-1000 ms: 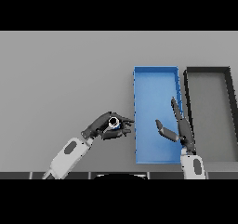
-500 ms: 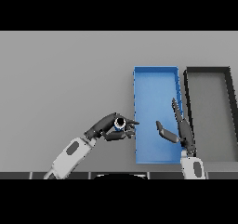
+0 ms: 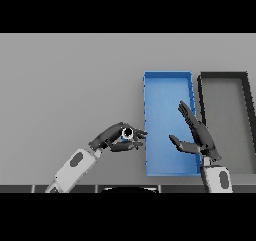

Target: Pick up the blue pipe and place it into the blue bin.

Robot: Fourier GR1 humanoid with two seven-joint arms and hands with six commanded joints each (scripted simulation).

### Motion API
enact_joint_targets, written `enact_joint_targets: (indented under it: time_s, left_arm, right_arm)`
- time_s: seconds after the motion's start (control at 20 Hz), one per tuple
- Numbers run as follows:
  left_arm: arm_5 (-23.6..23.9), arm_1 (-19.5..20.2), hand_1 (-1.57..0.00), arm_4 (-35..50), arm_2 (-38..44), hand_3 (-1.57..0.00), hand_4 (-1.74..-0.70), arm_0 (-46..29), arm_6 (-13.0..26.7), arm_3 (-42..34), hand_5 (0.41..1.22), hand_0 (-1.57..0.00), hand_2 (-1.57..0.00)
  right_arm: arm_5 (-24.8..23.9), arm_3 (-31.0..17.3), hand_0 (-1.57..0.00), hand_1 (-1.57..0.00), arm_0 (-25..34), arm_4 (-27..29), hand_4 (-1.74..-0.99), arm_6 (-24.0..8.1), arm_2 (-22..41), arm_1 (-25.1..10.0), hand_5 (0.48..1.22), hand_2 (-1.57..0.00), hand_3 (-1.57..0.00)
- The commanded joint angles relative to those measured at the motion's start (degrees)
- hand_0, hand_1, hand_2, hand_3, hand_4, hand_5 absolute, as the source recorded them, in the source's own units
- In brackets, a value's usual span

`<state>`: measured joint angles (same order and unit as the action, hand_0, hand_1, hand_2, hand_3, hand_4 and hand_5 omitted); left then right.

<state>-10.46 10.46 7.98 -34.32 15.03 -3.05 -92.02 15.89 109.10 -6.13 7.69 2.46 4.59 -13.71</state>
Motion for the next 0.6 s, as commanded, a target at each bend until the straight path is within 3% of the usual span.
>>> enact_joint_targets:
  time_s: [0.0,0.2,0.55]
  left_arm:
    - [0.21,-0.23,-1.57,-0.30,-0.14,-1.44,-1.73,0.61,0.91,-0.12,1.221,-1.57,-1.57]
    - [0.23,-0.46,-1.57,0.25,0.48,-1.44,-1.73,1.03,1.32,0.16,1.221,-1.57,-1.57]
    - [0.25,-0.77,-1.57,-0.88,0.11,-1.44,-1.73,1.39,1.67,0.90,1.221,-1.57,-1.57]
  right_arm:
    - [1.58,1.05,0.00,0.00,0.94,1.75,-1.232,-2.35,0.36,-1.32,0.550,0.00,0.00]
    - [6.21,7.12,0.00,0.00,5.94,5.32,-1.286,-8.83,3.83,-6.10,0.520,0.00,0.00]
    - [10.05,9.62,0.00,0.00,18.24,10.68,-1.300,-18.60,10.36,-7.65,0.529,0.00,0.00]
